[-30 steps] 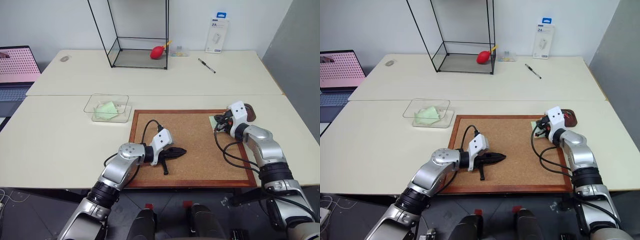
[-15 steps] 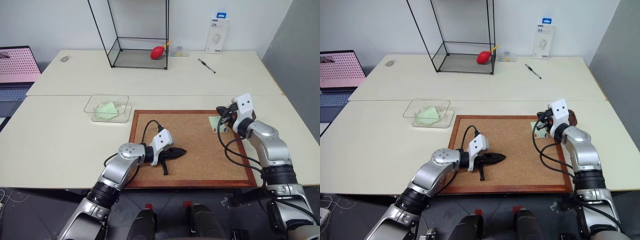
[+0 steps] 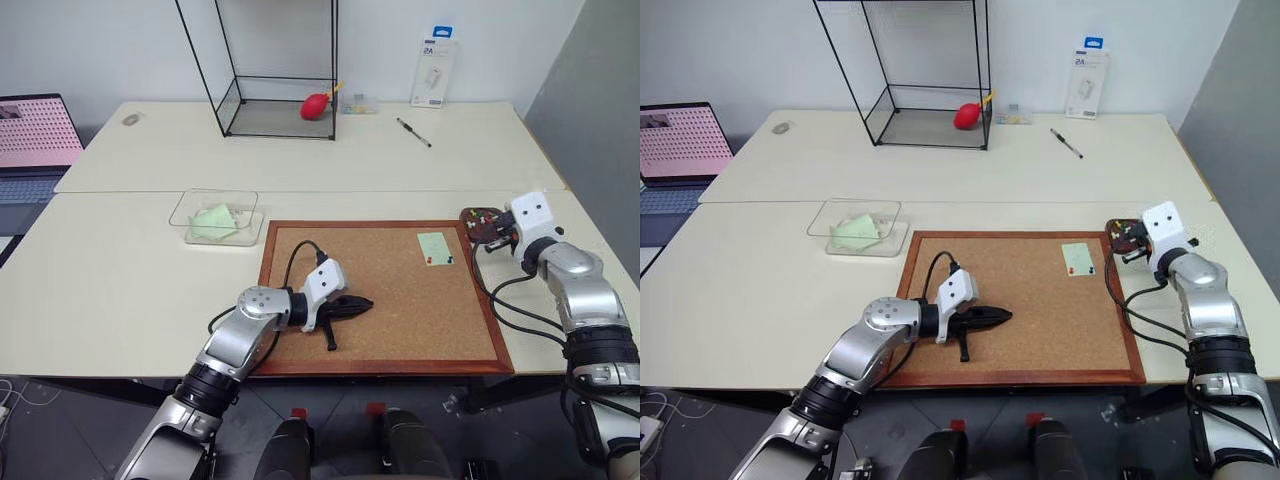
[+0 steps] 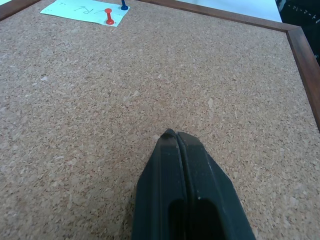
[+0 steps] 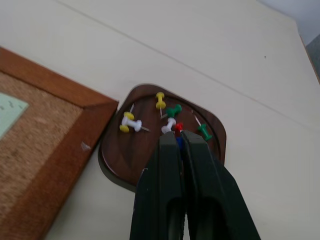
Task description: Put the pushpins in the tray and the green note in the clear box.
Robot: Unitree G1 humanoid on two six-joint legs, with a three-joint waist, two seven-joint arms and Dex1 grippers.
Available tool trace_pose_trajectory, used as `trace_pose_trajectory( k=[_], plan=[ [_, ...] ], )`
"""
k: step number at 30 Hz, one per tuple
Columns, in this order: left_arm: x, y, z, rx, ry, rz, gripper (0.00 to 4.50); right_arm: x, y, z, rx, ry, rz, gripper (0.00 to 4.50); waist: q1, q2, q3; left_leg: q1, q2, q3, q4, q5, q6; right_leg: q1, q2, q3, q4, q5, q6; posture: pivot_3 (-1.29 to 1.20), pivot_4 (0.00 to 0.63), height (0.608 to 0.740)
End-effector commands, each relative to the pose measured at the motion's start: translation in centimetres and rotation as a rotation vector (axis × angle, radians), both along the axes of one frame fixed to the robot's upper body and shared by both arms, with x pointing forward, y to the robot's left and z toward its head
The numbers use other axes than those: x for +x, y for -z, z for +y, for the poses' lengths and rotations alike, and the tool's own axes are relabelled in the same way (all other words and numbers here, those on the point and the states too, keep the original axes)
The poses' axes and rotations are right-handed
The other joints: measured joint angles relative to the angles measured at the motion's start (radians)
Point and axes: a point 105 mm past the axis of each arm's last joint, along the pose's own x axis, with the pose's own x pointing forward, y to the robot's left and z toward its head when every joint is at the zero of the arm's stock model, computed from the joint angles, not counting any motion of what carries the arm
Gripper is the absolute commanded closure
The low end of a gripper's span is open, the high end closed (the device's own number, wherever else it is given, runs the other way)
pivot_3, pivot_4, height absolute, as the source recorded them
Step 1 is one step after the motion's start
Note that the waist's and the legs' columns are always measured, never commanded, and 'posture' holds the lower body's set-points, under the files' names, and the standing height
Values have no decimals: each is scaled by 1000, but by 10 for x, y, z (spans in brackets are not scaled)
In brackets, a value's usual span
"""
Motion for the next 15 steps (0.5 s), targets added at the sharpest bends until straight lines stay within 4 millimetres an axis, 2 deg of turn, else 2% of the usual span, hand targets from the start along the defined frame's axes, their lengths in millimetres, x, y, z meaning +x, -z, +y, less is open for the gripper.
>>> trace_pose_trajectory(
  k=[1,3,10,13,14,15],
  plan=[
    [-10,20,0,55,27,57,4500,10,-15,1,-34,3,-73,4029,0,0,0,0,0,0,0,0,0,0,0,0,0,0,0,0,150,740],
    [-10,19,-1,56,28,54,4500,13,-13,-1,-39,11,-72,3814,0,0,0,0,0,0,0,0,0,0,0,0,0,0,0,0,150,740],
    [-11,19,0,58,29,52,4500,16,-14,-4,-35,21,-86,2382,0,0,0,0,0,0,0,0,0,0,0,0,0,0,0,0,150,740],
    [-11,19,0,59,29,53,4500,16,-19,-4,-23,19,-103,1583,0,0,0,0,0,0,0,0,0,0,0,0,0,0,0,0,150,740],
    [-11,19,0,60,30,53,4500,15,-21,-4,-19,19,-108,1526,0,0,0,0,0,0,0,0,0,0,0,0,0,0,0,0,150,740],
    [-11,19,0,60,30,53,4500,15,-22,-4,-15,20,-114,1279,0,0,0,0,0,0,0,0,0,0,0,0,0,0,0,0,150,740]
  ],
)
